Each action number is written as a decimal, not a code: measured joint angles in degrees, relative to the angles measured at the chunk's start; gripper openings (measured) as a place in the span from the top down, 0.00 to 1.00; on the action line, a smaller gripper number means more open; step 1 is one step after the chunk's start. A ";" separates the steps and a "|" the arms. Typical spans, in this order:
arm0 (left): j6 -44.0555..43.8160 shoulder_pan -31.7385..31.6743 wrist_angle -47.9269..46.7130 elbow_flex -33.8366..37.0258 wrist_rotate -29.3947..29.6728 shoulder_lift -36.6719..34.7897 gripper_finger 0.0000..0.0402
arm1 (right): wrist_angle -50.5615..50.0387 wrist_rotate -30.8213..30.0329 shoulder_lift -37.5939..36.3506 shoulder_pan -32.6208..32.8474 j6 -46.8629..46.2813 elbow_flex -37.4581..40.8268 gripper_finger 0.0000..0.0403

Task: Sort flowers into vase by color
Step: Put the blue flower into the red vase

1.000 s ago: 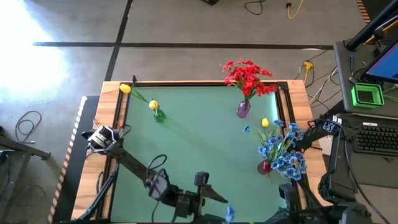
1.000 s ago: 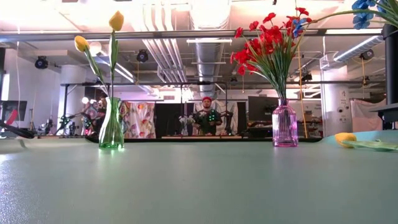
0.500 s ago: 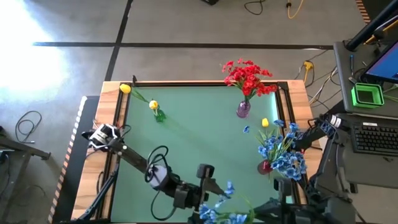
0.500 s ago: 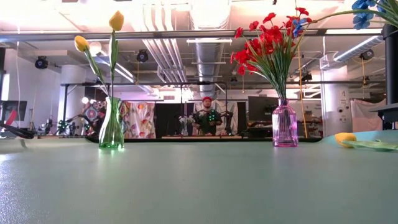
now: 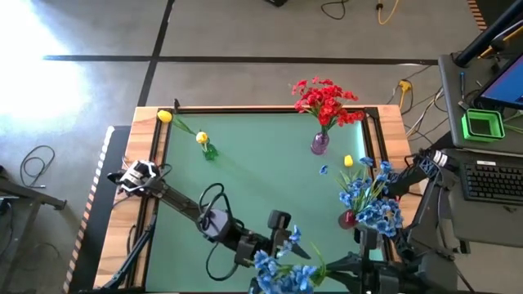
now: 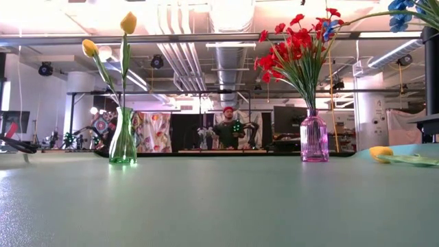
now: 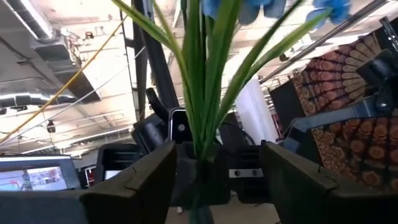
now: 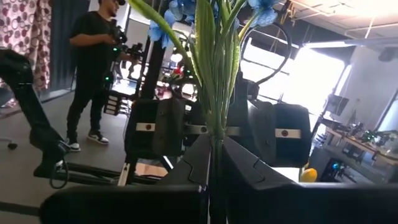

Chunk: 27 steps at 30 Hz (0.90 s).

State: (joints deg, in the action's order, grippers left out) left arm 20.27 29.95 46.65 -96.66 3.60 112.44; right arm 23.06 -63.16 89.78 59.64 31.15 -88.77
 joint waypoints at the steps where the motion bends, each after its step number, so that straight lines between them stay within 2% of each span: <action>1: 0.07 -0.13 -0.04 -0.16 0.00 0.00 0.46 | 0.01 -0.01 0.00 -0.29 -0.15 0.00 0.97; 17: 1.16 -1.38 0.80 -1.03 -0.21 0.00 0.49 | -0.19 0.12 -0.02 -3.66 0.10 -0.02 0.97; 22: 1.22 -1.74 1.49 -1.05 0.31 0.00 0.58 | -0.21 0.17 -0.02 -4.37 0.47 -0.02 0.97; 27: 1.25 -1.85 1.55 -1.05 3.17 0.00 0.76 | -0.21 0.13 -0.05 -4.50 0.42 -0.02 0.97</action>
State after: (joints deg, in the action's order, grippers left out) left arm 21.52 28.09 48.21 -97.71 6.76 112.44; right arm 22.85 -63.02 89.73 55.13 31.57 -88.79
